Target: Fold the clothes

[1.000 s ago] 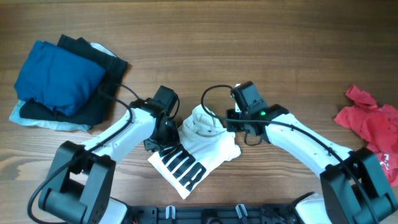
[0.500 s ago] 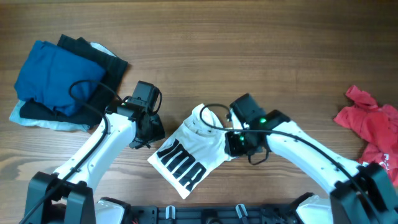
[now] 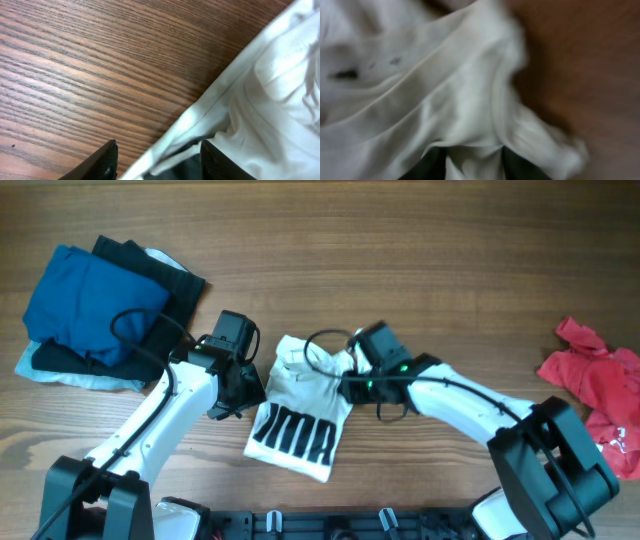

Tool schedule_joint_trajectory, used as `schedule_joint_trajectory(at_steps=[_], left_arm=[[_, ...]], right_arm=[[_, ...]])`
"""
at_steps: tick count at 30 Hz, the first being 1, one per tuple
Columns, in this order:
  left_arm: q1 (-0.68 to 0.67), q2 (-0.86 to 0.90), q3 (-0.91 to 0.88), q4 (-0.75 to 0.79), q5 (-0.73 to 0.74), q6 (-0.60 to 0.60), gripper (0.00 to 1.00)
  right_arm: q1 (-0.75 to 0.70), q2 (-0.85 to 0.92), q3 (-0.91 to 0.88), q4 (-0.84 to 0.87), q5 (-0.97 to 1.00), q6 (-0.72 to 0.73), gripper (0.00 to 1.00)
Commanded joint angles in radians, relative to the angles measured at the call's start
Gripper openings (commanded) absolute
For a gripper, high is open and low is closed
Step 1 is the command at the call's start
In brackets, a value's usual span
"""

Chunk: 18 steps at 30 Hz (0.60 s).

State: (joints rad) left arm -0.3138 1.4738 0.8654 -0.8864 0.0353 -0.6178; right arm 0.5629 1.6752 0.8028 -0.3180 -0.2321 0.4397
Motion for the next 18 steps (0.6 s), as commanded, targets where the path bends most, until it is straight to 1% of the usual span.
schedule_joint_trajectory(at_steps=[1, 4, 6, 7, 9, 10, 11, 12, 13, 15, 16, 17, 18], left_arm=[[0.006, -0.007, 0.006, 0.004, 0.009, 0.005, 0.53], [0.006, -0.008, 0.006, 0.046, 0.011, 0.005, 0.55], [0.006, -0.008, 0.006, 0.096, 0.035, 0.020, 0.59], [0.006, -0.008, 0.006, 0.140, 0.081, 0.068, 0.59], [0.006, -0.008, 0.006, 0.242, 0.201, 0.199, 0.65], [0.006, -0.008, 0.006, 0.286, 0.235, 0.253, 0.72], [0.006, -0.008, 0.006, 0.312, 0.235, 0.275, 0.79], [0.008, -0.008, 0.006, 0.329, 0.234, 0.276, 0.88], [0.009, -0.006, 0.006, 0.344, 0.245, 0.293, 0.91], [0.009, 0.004, 0.006, 0.359, 0.299, 0.414, 0.92], [0.009, 0.018, 0.005, 0.357, 0.301, 0.449, 0.92], [0.009, 0.035, 0.004, 0.356, 0.301, 0.472, 0.95], [0.009, 0.057, 0.004, 0.357, 0.313, 0.495, 0.96]], right_arm=[[-0.084, 0.028, 0.054, 0.010, 0.150, -0.047, 0.43], [-0.111, 0.024, 0.079, -0.025, 0.150, -0.100, 0.46], [-0.119, 0.007, 0.093, -0.079, 0.150, -0.105, 0.48], [-0.118, -0.010, 0.097, -0.104, 0.150, -0.114, 0.50], [-0.118, -0.048, 0.097, -0.138, 0.151, -0.123, 0.51], [-0.118, -0.072, 0.097, -0.156, 0.151, -0.123, 0.52], [-0.118, -0.090, 0.097, -0.171, 0.151, -0.122, 0.52], [-0.118, -0.110, 0.097, -0.184, 0.150, -0.122, 0.53], [-0.118, -0.123, 0.097, -0.195, 0.150, -0.122, 0.53], [-0.118, -0.143, 0.097, -0.215, 0.150, -0.121, 0.54], [-0.118, -0.144, 0.097, -0.219, 0.150, -0.121, 0.54], [-0.118, -0.144, 0.097, -0.224, 0.150, -0.121, 0.54], [-0.118, -0.144, 0.097, -0.229, 0.150, -0.116, 0.54]])
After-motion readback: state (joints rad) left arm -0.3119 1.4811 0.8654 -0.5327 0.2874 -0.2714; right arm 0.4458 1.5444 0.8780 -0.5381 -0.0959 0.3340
